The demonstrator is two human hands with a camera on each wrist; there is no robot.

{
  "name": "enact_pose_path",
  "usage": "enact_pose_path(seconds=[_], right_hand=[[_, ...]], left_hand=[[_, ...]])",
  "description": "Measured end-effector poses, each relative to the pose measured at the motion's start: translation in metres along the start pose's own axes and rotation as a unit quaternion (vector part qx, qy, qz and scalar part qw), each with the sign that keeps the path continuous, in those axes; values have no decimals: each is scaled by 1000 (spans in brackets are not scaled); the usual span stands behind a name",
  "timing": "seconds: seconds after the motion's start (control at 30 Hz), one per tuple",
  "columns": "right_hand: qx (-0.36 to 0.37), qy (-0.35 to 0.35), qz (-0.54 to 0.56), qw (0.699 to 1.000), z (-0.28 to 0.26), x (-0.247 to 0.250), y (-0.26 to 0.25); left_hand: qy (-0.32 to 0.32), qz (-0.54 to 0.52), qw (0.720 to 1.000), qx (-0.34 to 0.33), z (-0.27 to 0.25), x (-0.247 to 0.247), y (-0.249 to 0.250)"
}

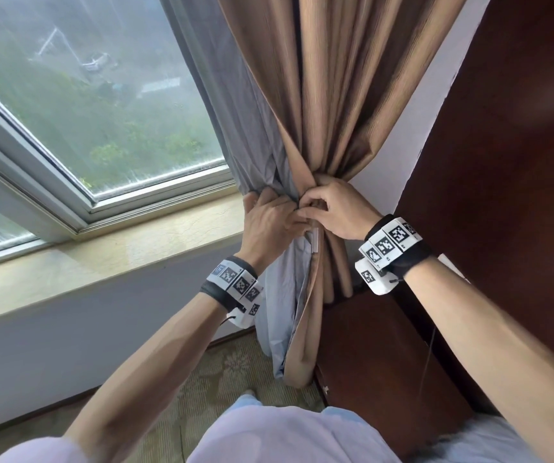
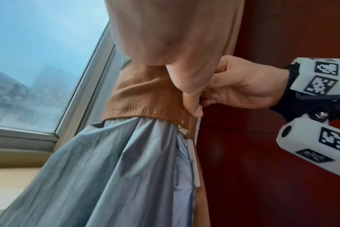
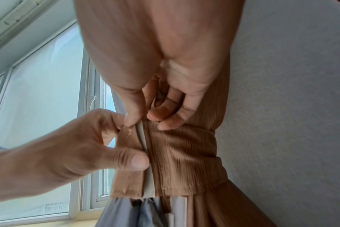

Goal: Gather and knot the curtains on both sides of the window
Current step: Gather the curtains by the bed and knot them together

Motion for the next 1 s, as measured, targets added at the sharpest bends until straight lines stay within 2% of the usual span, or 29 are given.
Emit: enact_pose_path(seconds=[0.37,0.57,0.7,0.87,1.0], right_hand=[[-19,38,29,999,0,3,8],[-29,54,40,997,-5,0,14],[-45,39,30,998,-3,1,13],[-51,15,27,998,-2,-8,0],[-47,29,26,998,-7,-4,7]], left_hand=[[-93,57,994,-29,3,-7,0],[-87,56,995,-14,5,-8,2],[-91,51,995,0,9,-7,4],[-57,14,996,67,13,-10,2],[-129,50,990,24,12,-16,6]])
Point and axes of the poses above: each hand's wrist, its own z-axis towards the middle knuckle, its own x-axis out of the back of the hand, y = z × x, the point moved 10 cm from there along z, towards the middle knuckle, and after that the axes turned 7 degrees about -y, right-handed, at the moved point
